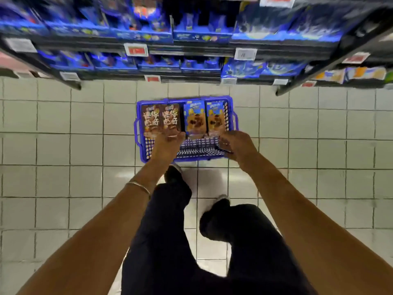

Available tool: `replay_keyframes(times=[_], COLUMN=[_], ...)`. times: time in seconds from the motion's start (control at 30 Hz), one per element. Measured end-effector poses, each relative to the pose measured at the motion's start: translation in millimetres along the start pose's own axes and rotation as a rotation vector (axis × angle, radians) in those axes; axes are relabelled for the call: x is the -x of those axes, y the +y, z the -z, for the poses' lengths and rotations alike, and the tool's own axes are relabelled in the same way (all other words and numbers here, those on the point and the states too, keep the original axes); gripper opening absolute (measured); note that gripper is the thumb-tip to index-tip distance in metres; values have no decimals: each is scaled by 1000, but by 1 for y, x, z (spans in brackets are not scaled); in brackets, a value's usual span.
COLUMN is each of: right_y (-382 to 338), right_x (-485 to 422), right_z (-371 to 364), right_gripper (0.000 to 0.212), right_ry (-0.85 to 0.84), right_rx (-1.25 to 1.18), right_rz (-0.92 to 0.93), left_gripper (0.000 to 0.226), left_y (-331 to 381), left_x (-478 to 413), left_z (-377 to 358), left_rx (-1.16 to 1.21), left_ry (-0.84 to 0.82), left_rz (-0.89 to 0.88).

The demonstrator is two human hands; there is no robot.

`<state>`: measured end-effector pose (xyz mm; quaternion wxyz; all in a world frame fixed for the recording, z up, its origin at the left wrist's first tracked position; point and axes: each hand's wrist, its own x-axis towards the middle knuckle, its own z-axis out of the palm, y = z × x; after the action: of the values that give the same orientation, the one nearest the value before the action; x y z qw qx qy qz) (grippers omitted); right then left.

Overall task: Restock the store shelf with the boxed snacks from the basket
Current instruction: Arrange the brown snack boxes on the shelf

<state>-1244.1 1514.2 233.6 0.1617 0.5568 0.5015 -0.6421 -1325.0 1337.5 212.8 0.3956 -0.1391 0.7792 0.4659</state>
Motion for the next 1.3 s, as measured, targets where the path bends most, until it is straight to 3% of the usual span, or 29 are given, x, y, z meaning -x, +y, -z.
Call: replay_keyframes(times=[0.1, 0.2, 0.3, 0.37, 0.43, 0.57, 0.67, 1.0, 1.1, 1.2, 1.3], right_y=[41, 67, 69, 62, 53, 51, 63, 68, 64, 61, 58], right_x=[-70, -142, -219, -268, -312, -370, -388, -381, -386, -391, -395], right_z=[-3, -10, -27, -43, -58, -81, -85, -76, -74, -71, -69], right_gripper=[17, 12, 12, 22, 36, 55, 64, 83, 90, 99, 104], right_ry=[34, 42, 46, 36, 37, 46, 119, 126, 94, 38, 3], right_rx=[52, 9, 54, 217, 408, 820, 992, 1160, 1145, 1121, 1108], right_rz=[-31, 125, 403, 595, 760, 924, 1059, 1064, 1076, 1028, 972], left_gripper=[33, 28, 22, 8, 30, 56, 56, 16, 23, 47, 52], left_y=[-39, -77, -116, -140, -153, -170, -179, -182, -190, -192, -187], left_x=[-57, -121, -174, -201, -219, -252, -262, -263, -263, -259, -258], left_z=[-36, -72, -102, -123, -142, -165, -172, -179, -184, -193, -197], left_rx=[-162, -210, 50, 272, 556, 826, 917, 970, 1047, 1127, 1124], left_ry=[-73, 58, 141, 20, -122, -117, -108, -4, -64, -149, -140], left_rz=[28, -60, 46, 148, 311, 203, 138, 105, 80, 128, 132])
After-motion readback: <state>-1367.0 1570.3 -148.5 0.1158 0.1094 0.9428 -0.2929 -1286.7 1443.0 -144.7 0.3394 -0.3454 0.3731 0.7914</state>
